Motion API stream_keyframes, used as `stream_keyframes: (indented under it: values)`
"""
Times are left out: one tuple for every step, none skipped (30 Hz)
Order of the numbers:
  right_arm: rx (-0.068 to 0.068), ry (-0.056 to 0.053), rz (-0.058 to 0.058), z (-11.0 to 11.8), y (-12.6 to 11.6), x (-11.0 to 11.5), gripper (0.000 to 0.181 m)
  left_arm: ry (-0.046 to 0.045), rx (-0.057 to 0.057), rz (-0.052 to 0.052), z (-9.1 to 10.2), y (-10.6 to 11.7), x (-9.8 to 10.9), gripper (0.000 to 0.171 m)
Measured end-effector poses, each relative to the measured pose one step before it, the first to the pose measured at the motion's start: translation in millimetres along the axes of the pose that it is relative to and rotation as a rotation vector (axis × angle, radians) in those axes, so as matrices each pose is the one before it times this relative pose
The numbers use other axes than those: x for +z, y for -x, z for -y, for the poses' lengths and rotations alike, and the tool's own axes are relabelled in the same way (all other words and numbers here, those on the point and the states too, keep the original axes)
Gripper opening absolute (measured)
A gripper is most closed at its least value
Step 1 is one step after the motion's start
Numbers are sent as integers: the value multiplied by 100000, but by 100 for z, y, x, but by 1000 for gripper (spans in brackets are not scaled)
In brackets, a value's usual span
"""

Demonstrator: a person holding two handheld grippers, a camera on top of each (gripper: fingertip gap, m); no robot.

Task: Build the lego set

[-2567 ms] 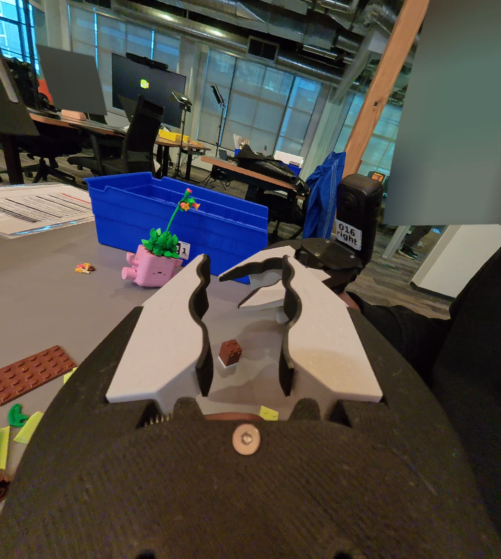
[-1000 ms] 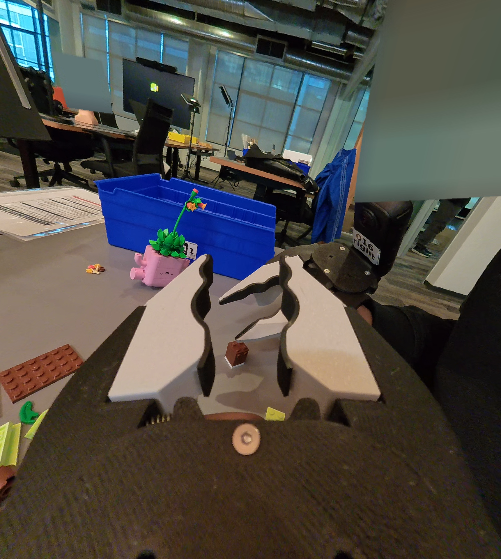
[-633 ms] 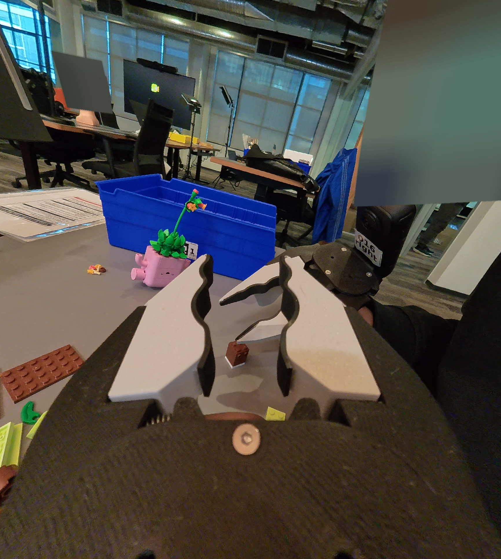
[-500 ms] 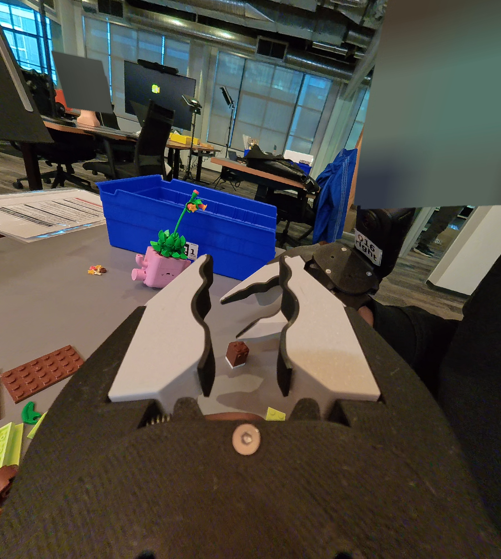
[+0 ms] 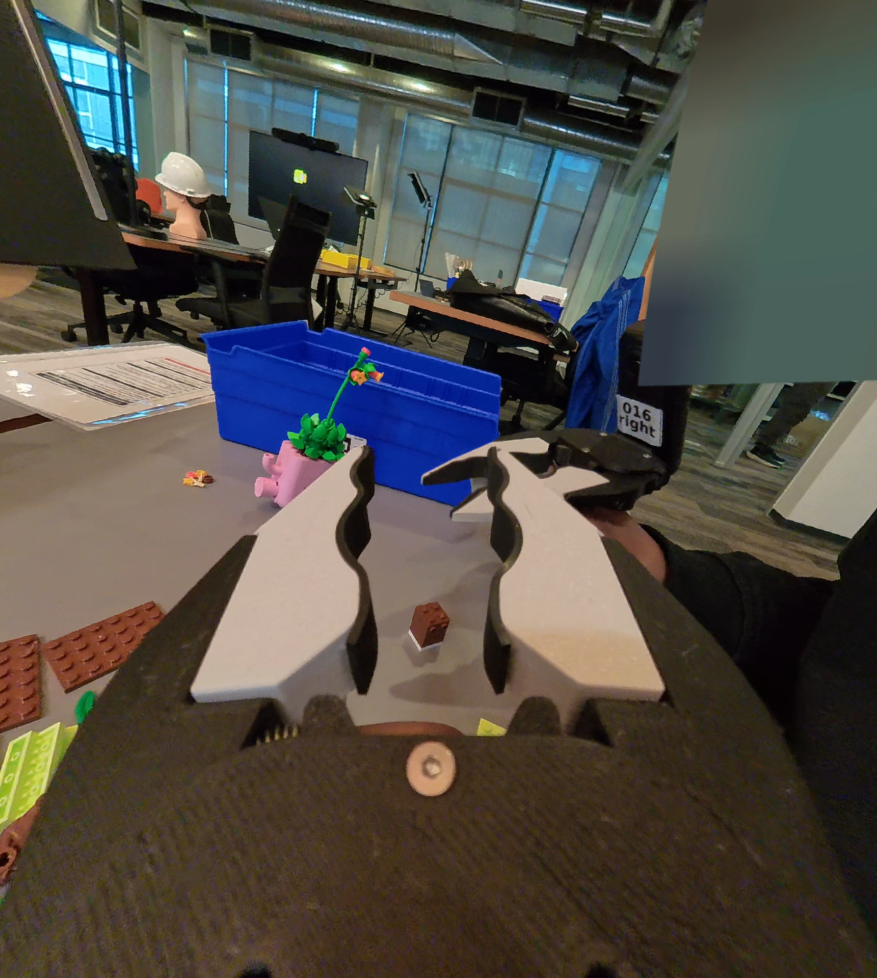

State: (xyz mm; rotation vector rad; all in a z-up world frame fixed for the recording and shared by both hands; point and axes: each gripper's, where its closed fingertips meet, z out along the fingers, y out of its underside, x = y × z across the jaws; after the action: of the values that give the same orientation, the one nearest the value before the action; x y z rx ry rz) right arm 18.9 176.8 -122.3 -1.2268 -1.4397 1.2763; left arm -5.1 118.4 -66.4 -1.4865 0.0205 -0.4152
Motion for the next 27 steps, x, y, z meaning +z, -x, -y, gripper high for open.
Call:
stream_keyframes:
  values:
    - [-1567, 957, -236, -124, 140, 105, 34, -67, 57, 144, 10, 18, -14, 39]
    - [-1386, 823, -190, -104, 124, 87, 34, -19, 176, 256, 8, 22, -12, 39]
    - [-1092, 658, -195, -81, 89, 69, 34, 22, 144, 226, 14, 25, -7, 39]
    - [-762, 401, -176, -50, 61, 47, 34, 6, 36, 109, 7, 3, -6, 39]
    - [-412, 129, -142, -13, 30, 4, 34, 14, -37, 25, -2, 4, 9, 39]
    - [-80, -86, -97, 10, -6, -12, 34, 87, -8, 16, -15, -5, 6, 39]
    - [202, -229, 3, 25, -20, -20, 34, 105, 57, 117, -20, 4, 7, 39]
    - [417, -263, 87, 36, -31, -35, 34, 140, 81, 117, -25, 9, 15, 39]
    - [521, -221, 137, 22, -39, -21, 34, 175, 60, 54, -37, 13, 18, 39]
    - [555, -159, 180, 24, -41, -28, 34, 155, 14, 77, -34, 10, 10, 39]
    - [483, -121, 195, 12, -26, -17, 34, 176, -50, 39, -55, 20, 23, 39]
    - [304, -125, 119, 14, -19, -11, 34, 225, -132, 21, -49, 18, 18, 39]
    - [103, -97, 14, 10, -7, -16, 34, 199, -132, -78, -38, -7, 24, 39]
    - [-78, -25, -23, 2, 3, -6, 34, 55, 0, -19, -10, -9, 8, 39]
    - [-197, 105, -47, -10, 15, 19, 34, 37, 145, 91, -10, 4, 3, 39]
    - [-274, 233, -23, -28, 23, 12, 34, 152, 155, 111, -27, 13, 14, 39]
    - [-331, 272, -35, -29, 34, 32, 34, 238, 63, 101, -48, 10, 16, 39]
    - [-356, 277, -48, -39, 30, 33, 34, 293, -20, -28, -54, -2, 20, 39]
    - [-348, 291, -40, -33, 34, 21, 34, 182, -3, -53, -38, -7, 18, 39]
    - [-297, 292, -29, -31, 27, 28, 34, 82, 57, 29, -17, -5, 19, 39]
    - [-244, 266, 8, -38, 26, 30, 34, 117, 66, 42, -29, 9, 13, 39]
    - [-218, 190, 24, -19, 22, 23, 34, 166, 2, 43, -36, 7, 19, 39]
    - [-178, 106, -14, -11, 23, 9, 34, 195, -53, -50, -27, -3, 15, 39]
    - [-139, 21, -38, -2, 5, 2, 34, 86, 18, -36, -15, -10, 6, 39]
    - [-68, -10, -37, 0, 2, -7, 34, 45, 128, 90, -23, -1, 14, 39]
    - [10, 5, 27, -1, 5, 0, 34, 164, 168, 90, -28, 8, 3, 39]
    - [36, -9, 41, 1, -2, -1, 34, 203, 112, 67, -33, 7, 20, 39]
